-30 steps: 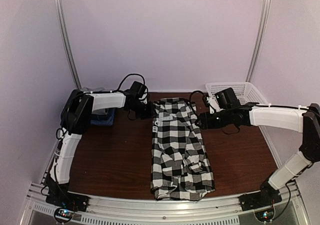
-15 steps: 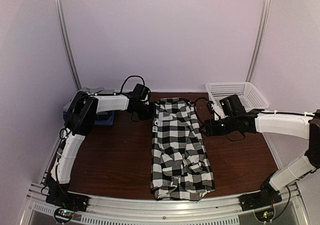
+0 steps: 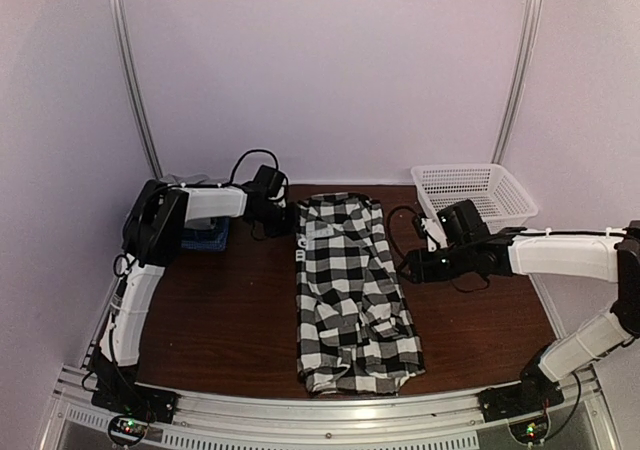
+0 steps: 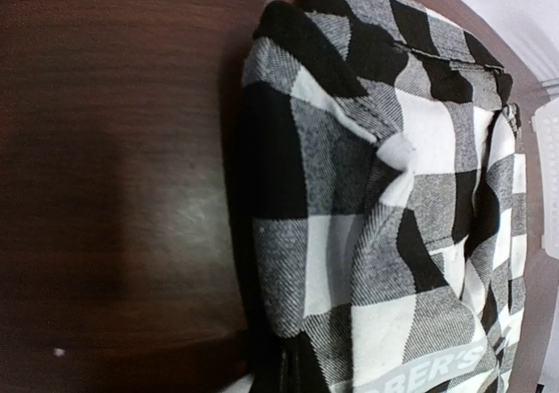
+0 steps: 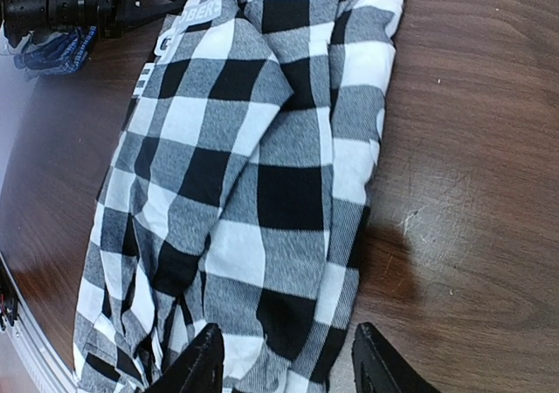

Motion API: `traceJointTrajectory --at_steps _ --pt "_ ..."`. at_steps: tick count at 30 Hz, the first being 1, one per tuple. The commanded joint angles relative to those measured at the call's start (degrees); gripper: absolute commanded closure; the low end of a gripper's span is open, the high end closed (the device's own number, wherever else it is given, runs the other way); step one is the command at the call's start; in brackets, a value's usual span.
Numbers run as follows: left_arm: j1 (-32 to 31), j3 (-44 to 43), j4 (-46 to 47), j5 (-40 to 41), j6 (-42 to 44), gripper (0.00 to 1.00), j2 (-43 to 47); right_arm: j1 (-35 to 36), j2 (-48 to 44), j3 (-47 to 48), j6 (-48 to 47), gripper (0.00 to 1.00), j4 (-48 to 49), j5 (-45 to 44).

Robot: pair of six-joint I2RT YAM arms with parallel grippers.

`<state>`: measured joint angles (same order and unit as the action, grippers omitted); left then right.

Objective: Fold and stack the long sleeve shirts
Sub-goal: Move the rectangle-folded shirt to the center of the board.

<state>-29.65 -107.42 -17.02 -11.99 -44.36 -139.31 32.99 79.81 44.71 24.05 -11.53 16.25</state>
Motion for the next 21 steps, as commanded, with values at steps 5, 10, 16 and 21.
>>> traceJointTrajectory --at_steps 5,10,16,21 --pt "7.0 -20.6 -8.2 -3.9 5.9 1.00 -8.8 1.1 -0.4 -0.5 1.5 0.48 2.6 0.2" --pt "8.8 -26.6 -8.0 -8.0 4.4 0.98 -12.5 1.8 0.0 -0.3 1.5 0.47 2.1 0.5" --pt "8.9 -23.5 -7.9 -7.8 5.4 0.71 -8.7 2.5 0.3 -0.9 1.8 0.46 2.2 0.8" --pt "9.1 -20.0 -9.8 -5.2 6.9 0.60 -3.8 3.1 0.0 -1.6 2.4 0.45 2.4 0.8"
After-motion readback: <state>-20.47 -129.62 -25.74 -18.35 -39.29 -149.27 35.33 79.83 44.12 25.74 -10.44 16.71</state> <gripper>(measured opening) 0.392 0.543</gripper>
